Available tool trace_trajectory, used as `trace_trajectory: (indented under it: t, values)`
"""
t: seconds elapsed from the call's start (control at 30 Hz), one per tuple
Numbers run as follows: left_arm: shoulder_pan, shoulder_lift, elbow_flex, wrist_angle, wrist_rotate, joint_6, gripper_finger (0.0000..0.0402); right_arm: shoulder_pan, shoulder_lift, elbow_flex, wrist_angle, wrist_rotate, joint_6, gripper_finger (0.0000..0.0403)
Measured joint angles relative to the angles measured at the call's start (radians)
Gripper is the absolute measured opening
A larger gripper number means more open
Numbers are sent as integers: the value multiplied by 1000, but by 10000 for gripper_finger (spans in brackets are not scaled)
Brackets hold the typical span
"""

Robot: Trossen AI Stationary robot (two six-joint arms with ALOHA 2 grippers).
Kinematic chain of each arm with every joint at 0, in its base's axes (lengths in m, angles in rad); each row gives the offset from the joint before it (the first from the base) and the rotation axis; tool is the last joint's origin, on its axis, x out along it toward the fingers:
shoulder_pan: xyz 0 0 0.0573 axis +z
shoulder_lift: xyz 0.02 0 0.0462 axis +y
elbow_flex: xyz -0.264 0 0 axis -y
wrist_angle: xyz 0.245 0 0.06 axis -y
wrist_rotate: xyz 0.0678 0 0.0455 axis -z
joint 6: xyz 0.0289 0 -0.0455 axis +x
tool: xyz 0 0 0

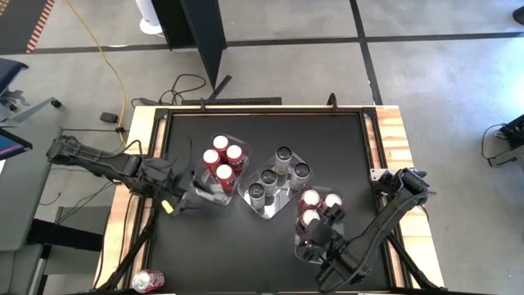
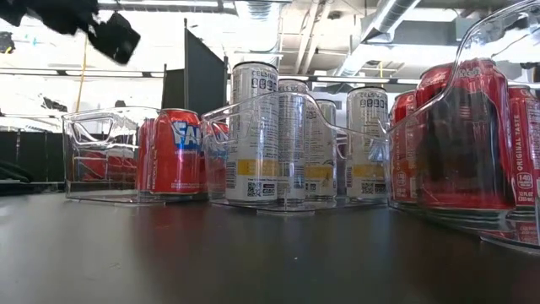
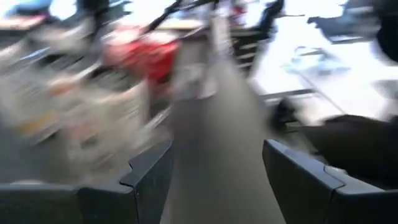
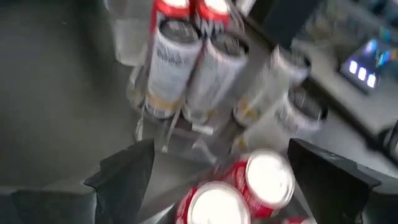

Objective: Sort soda cans
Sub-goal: Put the red soda can into the right transparent bin

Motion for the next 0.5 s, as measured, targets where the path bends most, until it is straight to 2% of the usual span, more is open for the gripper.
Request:
trace_trajectory:
  t: [0.13, 0.23, 0.33, 0.5]
  values:
    - [-89, 9, 39, 17, 172, -10, 239, -10, 0, 24, 0, 50, -89, 384]
    - [-193, 14, 46, 7, 217, -88, 239, -22, 0, 26, 0, 51, -103, 384]
    - [-301, 15, 47, -21, 169, -217, 242, -34, 0, 26, 0, 51, -106, 384]
    - [-471, 56, 47, -133, 49, -538, 255, -56, 0, 26, 3, 51, -106, 384]
